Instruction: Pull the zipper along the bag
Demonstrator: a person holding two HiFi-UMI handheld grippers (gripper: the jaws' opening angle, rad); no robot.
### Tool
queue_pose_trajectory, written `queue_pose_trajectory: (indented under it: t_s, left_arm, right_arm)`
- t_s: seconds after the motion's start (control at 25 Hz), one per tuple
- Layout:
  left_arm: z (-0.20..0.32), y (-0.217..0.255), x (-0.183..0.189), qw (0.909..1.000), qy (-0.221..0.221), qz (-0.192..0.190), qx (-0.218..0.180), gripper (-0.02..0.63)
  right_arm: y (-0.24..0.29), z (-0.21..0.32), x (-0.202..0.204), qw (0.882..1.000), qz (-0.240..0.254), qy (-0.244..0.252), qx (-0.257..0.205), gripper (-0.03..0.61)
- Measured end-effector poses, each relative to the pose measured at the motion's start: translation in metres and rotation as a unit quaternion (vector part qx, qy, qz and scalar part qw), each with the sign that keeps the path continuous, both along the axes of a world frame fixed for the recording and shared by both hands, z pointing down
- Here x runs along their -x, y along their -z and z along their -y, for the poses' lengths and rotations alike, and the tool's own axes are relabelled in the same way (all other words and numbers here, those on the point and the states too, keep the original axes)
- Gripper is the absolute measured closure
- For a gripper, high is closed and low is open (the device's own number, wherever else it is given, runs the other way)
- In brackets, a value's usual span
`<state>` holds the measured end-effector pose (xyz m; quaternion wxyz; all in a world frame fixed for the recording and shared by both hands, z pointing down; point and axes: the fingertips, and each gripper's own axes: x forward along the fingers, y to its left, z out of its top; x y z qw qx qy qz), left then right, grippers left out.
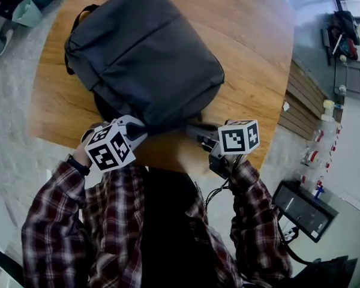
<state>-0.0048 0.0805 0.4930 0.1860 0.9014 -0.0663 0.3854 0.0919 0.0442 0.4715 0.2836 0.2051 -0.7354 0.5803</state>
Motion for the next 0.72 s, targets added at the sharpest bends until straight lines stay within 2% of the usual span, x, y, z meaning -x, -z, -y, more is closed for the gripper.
queue_pose_trajectory:
  t_s: [0.16, 0.28, 0.36, 0.44, 0.48, 0.56, 0.72]
  left_arm:
    - [0.001, -0.001, 0.003, 1.0000, 0.004, 0.002, -0.009, 0.589]
    - [0.000, 0.004, 0.003, 0.9999, -0.002, 0.003, -0.013, 0.589]
    - [-0.001, 0.023, -0.005, 0.9998, -0.003, -0.019, -0.003, 0.589]
    - [0.002, 0.047, -0.019, 0.9986, -0.008, -0.052, -0.011, 0.589]
    - [0.005, 0.053, -0.026, 0.9981, -0.016, -0.050, -0.031, 0.589]
    - [0.010, 0.048, -0.039, 0.9941, -0.050, -0.015, -0.095, 0.589]
    - [0.014, 0.030, -0.062, 0.9710, -0.102, 0.055, -0.209, 0.588]
  right_arm:
    - [0.004, 0.006, 0.000, 1.000, 0.002, 0.015, -0.014, 0.552]
    - [0.001, -0.002, 0.003, 1.000, 0.018, 0.023, 0.001, 0.552]
    - [-0.001, -0.006, 0.002, 0.999, 0.026, 0.025, 0.008, 0.552]
    - [-0.001, -0.007, 0.002, 0.999, 0.032, 0.023, 0.016, 0.553]
    - [-0.001, -0.006, 0.002, 0.999, 0.037, 0.019, 0.023, 0.554]
    - [0.002, -0.005, 0.005, 0.998, 0.053, 0.005, 0.040, 0.554]
    - [0.008, -0.005, 0.011, 0.992, 0.093, -0.036, 0.082, 0.558]
